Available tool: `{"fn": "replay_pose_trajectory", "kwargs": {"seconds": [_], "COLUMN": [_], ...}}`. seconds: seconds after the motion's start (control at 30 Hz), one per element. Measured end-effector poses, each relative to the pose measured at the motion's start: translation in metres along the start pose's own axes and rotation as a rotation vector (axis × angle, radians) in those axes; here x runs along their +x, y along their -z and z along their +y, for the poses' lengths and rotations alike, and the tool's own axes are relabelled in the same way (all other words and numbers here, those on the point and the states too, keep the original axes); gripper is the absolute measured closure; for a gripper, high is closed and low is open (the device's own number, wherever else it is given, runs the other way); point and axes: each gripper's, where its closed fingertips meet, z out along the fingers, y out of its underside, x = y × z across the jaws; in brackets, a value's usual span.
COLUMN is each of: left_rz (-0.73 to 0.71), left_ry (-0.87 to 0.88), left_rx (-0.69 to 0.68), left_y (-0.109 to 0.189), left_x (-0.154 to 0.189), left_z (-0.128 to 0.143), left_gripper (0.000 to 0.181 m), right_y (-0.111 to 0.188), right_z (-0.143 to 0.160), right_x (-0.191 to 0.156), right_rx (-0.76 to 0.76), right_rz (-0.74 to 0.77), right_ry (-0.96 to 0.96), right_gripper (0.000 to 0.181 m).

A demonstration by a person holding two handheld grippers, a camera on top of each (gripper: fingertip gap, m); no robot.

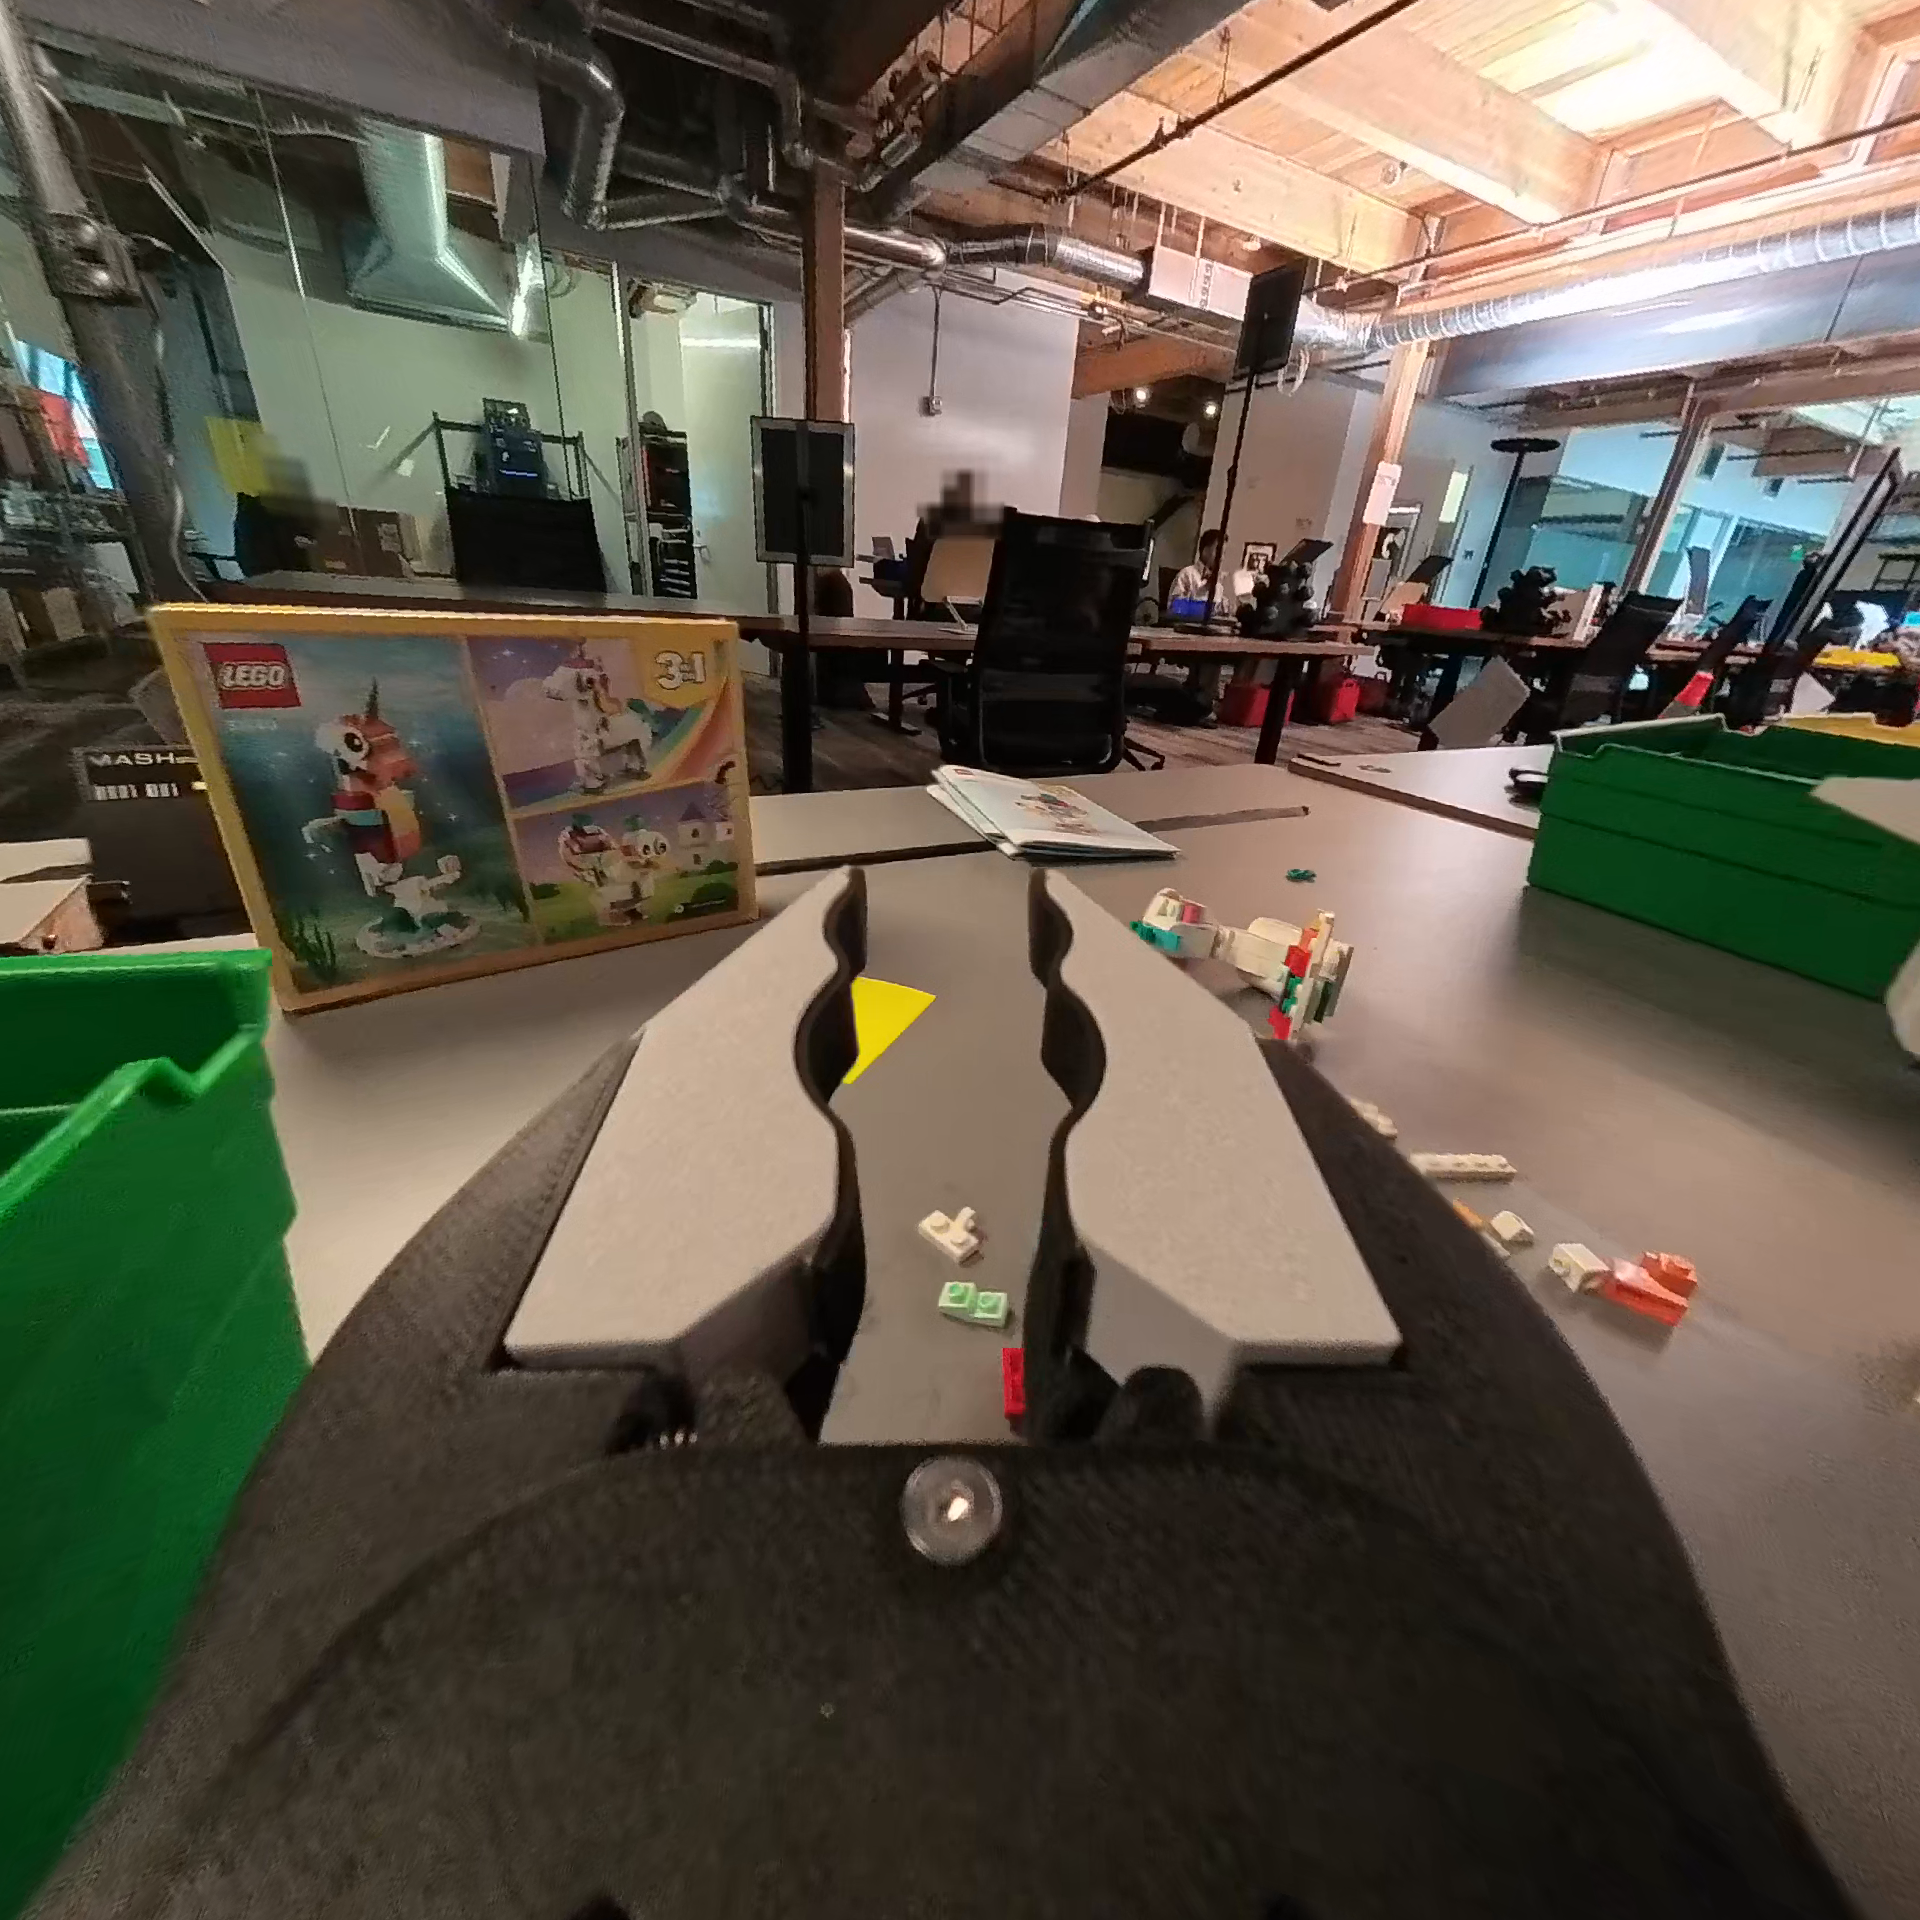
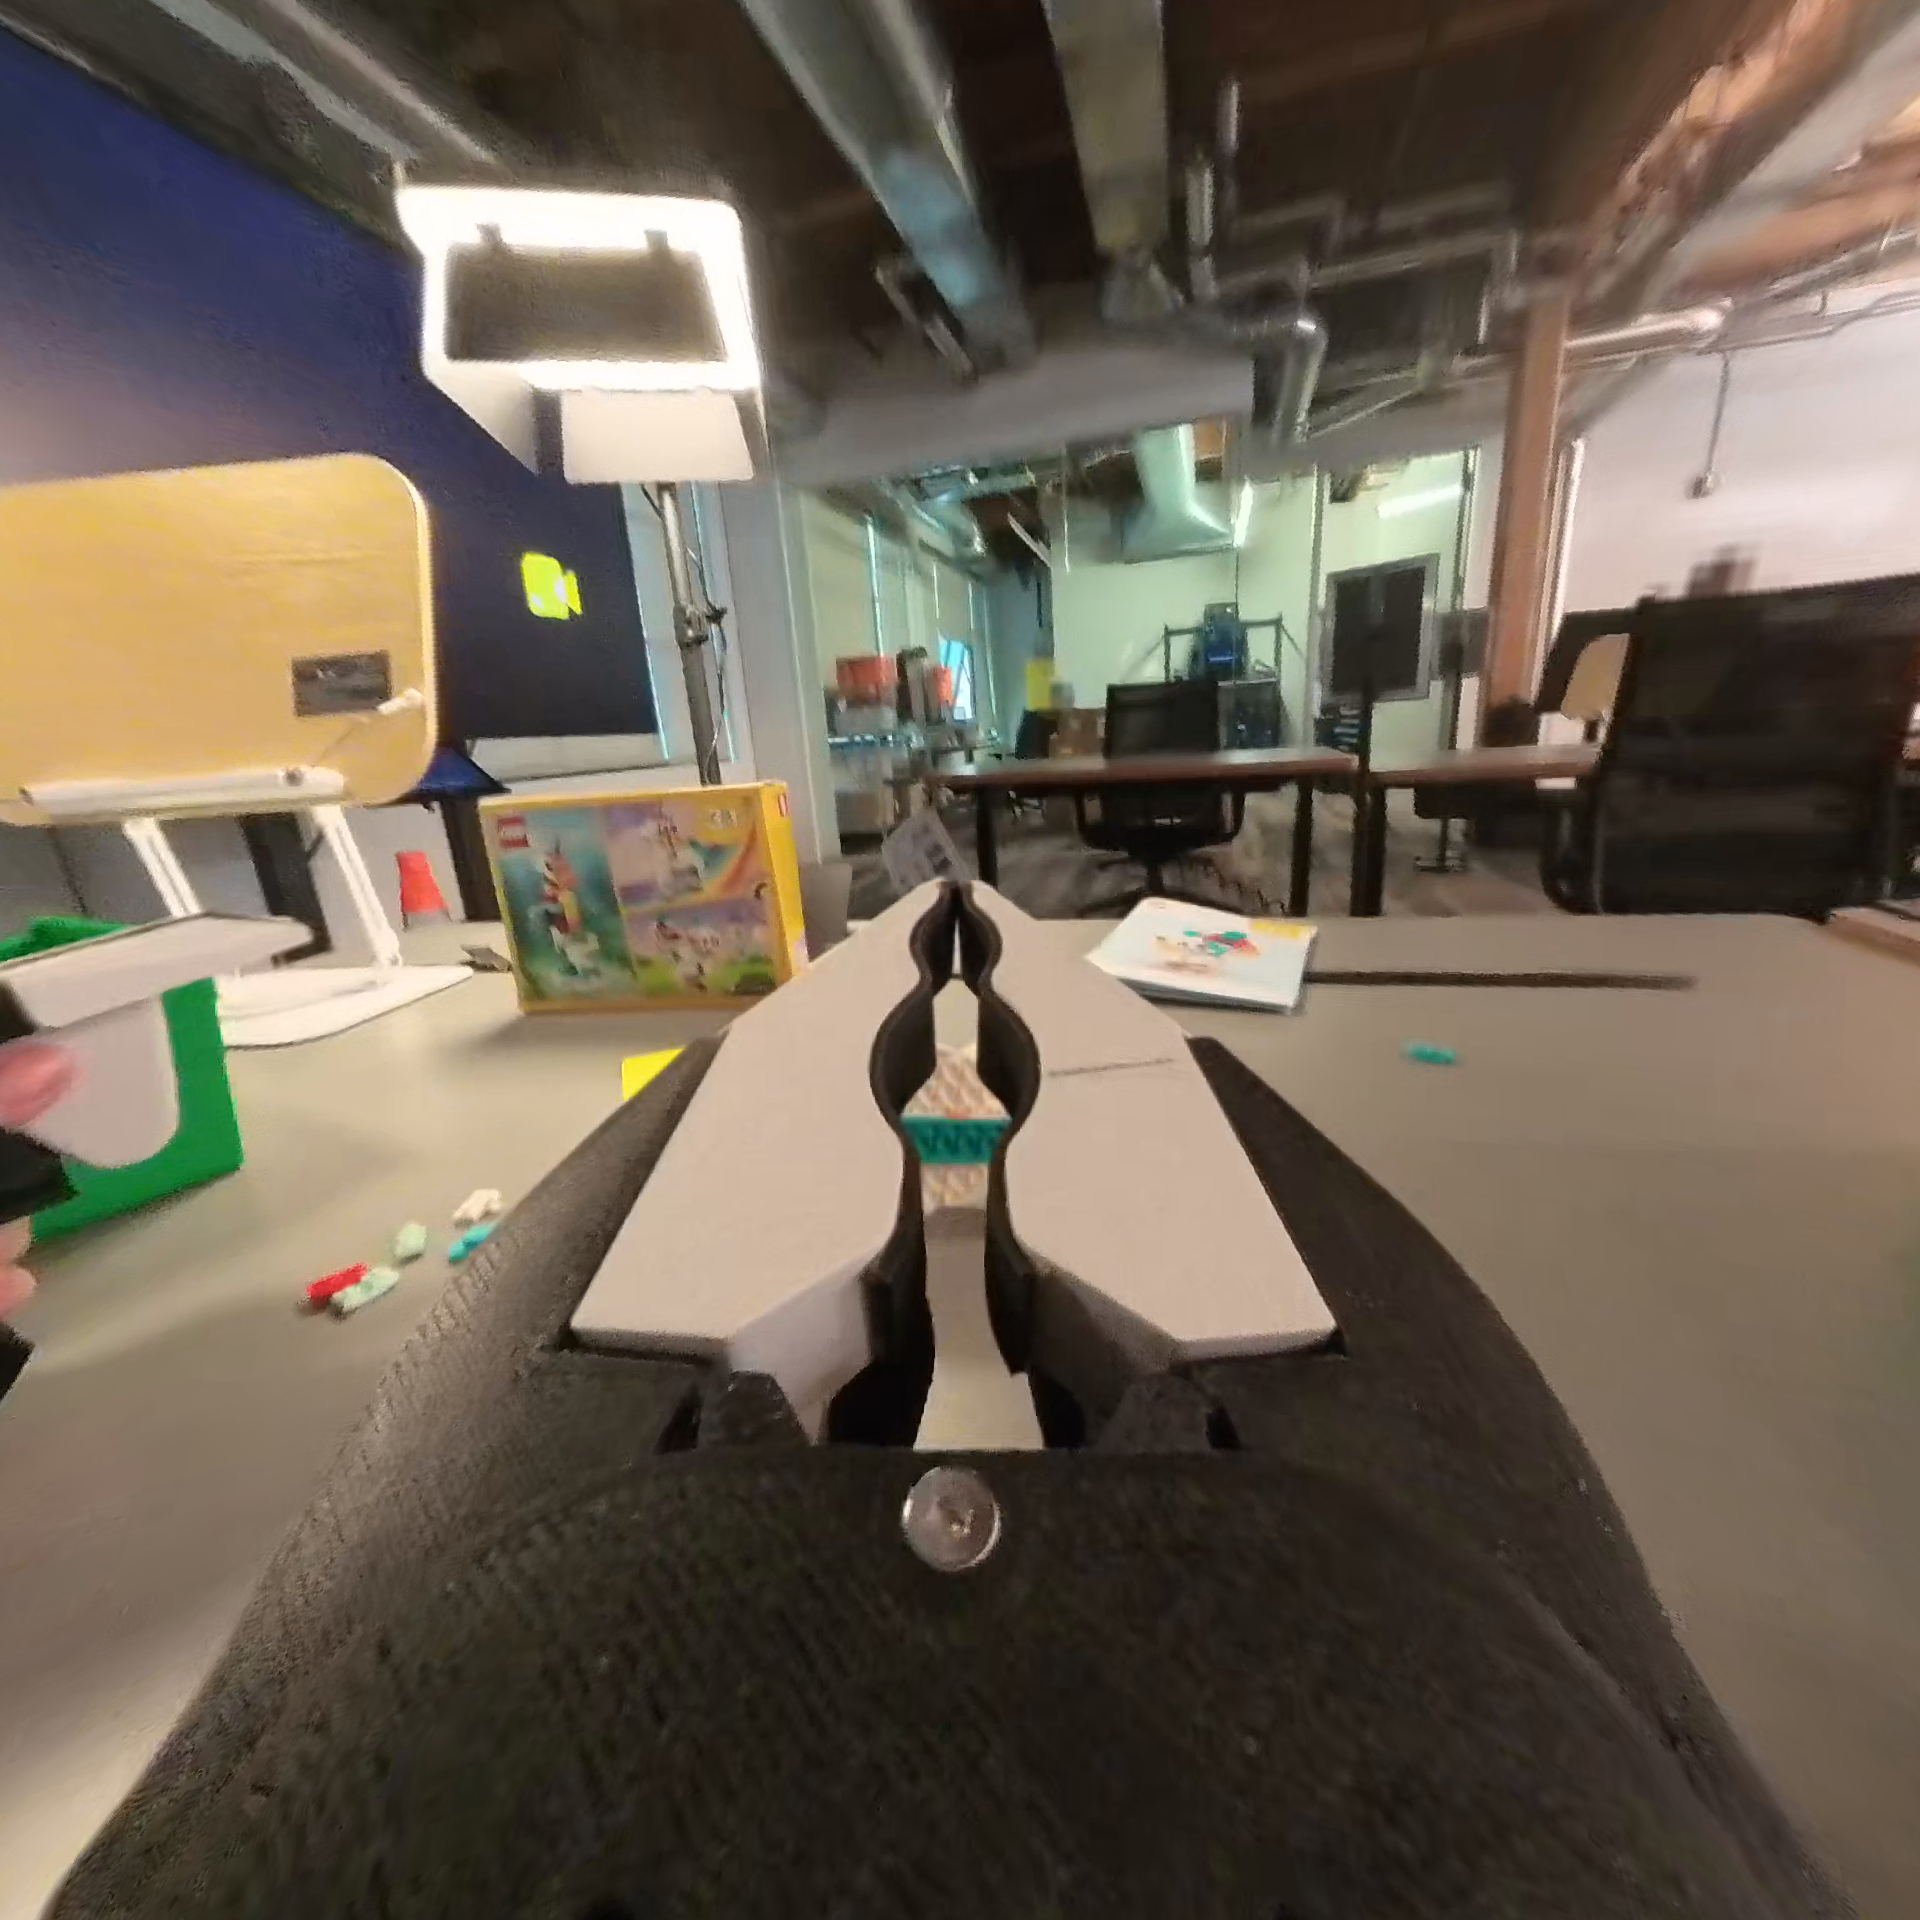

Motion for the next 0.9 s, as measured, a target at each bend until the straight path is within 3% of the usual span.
{"fn": "replay_pose_trajectory", "kwargs": {"seconds": [0.2,0.47,0.53,0.63,0.7,0.77,0.9], "left_rz": [-0.021,0.021,0.04,0.081,0.137,0.274,0.596], "left_ry": [0.051,0.006,-0.015,-0.031,-0.003,0.034,0.125], "left_rx": [0.014,-0.001,-0.005,-0.038,-0.078,-0.134,-0.421], "left_y": [0.002,0.0,0.001,0.001,0.0,0.001,0.021], "left_x": [-0.01,0.004,0.009,0.015,0.023,0.043,0.117], "left_z": [-0.003,-0.003,-0.004,0.0,0.005,0.013,0.041], "left_gripper": [0.152,0.152,0.152,0.152,0.151,0.151,0.141], "right_y": [-0.014,-0.004,0.001,0.031,0.058,0.077,0.088], "right_z": [0.012,0.006,0.01,0.039,0.054,0.061,0.06], "right_x": [0.016,0.019,0.002,-0.027,-0.038,-0.037,-0.02], "right_rx": [-0.02,-0.058,-0.136,-0.429,-0.587,-0.665,-0.645], "right_rz": [0.023,-0.01,-0.176,-0.458,-0.584,-0.61,-0.563], "right_ry": [-0.118,0.053,0.078,0.027,0.007,0.02,0.038], "right_gripper": [0.181,0.181,0.181,0.166,0.16,0.148,0.148]}}
